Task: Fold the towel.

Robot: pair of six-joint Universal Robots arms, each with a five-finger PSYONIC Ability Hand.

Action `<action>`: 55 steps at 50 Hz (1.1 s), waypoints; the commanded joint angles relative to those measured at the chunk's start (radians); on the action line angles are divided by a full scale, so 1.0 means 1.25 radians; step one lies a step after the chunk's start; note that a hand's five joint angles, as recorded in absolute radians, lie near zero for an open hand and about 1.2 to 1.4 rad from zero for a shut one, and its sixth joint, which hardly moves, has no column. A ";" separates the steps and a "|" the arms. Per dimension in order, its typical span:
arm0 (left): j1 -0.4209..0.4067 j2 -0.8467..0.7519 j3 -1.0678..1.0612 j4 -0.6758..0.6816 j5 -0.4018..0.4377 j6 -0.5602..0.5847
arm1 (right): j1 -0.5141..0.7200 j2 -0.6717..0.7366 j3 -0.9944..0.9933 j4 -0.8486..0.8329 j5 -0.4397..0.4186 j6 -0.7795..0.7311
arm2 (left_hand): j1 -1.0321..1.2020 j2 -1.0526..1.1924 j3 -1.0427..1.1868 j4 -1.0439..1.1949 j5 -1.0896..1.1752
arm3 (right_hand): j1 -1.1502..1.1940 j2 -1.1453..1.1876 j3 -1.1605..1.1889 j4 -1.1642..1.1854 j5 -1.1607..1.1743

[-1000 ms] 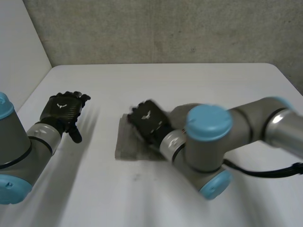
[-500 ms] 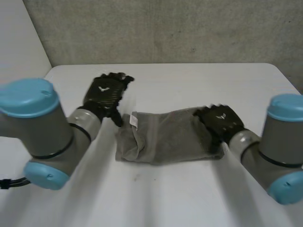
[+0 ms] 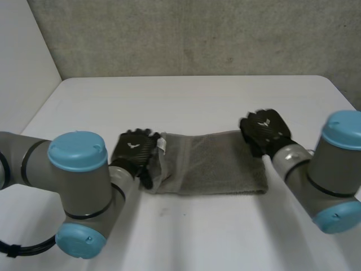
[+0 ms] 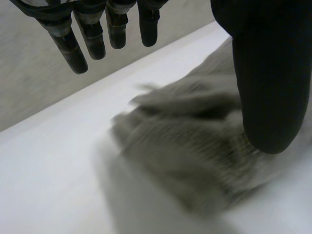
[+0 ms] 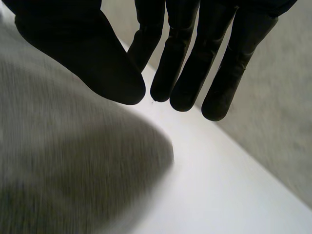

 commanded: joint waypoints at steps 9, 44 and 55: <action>0.070 0.053 -0.091 0.008 -0.042 0.023 | 0.119 0.050 -0.085 0.142 0.088 0.061 | 0.001 0.012 0.010 0.011 -0.014 | -0.653 -0.498 -0.499 -0.505 -0.484; 0.045 0.177 -0.104 0.008 -0.041 -0.023 | -0.099 -0.018 0.205 -0.030 -0.025 0.049 | -0.004 0.008 0.005 0.007 -0.019 | 0.015 0.170 0.169 0.164 0.184; 0.055 0.231 -0.118 0.008 -0.019 -0.033 | -0.042 -0.031 0.051 -0.023 0.029 -0.067 | -0.004 0.008 0.005 0.007 -0.019 | 0.015 0.170 0.169 0.164 0.184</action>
